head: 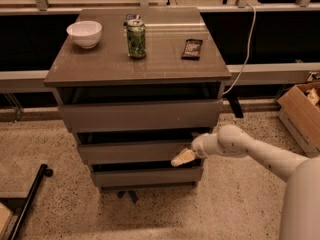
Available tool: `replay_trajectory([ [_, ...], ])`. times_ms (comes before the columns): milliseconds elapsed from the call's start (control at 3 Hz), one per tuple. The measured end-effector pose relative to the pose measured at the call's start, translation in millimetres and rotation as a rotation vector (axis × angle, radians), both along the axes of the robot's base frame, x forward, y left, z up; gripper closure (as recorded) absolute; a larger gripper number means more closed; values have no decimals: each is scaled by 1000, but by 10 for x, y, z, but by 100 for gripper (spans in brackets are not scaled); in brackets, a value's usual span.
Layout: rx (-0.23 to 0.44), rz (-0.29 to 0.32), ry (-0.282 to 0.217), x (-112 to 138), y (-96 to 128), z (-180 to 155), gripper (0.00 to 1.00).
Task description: Open middle drawer
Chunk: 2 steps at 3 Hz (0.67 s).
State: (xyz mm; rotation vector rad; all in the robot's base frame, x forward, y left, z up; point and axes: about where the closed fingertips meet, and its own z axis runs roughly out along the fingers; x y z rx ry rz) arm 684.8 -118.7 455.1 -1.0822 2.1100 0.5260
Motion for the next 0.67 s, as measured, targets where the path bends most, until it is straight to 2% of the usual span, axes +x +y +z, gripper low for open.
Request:
replay_trajectory([
  [333, 23, 3, 31, 65, 46, -182, 0],
  [667, 25, 4, 92, -76, 41, -269, 26],
])
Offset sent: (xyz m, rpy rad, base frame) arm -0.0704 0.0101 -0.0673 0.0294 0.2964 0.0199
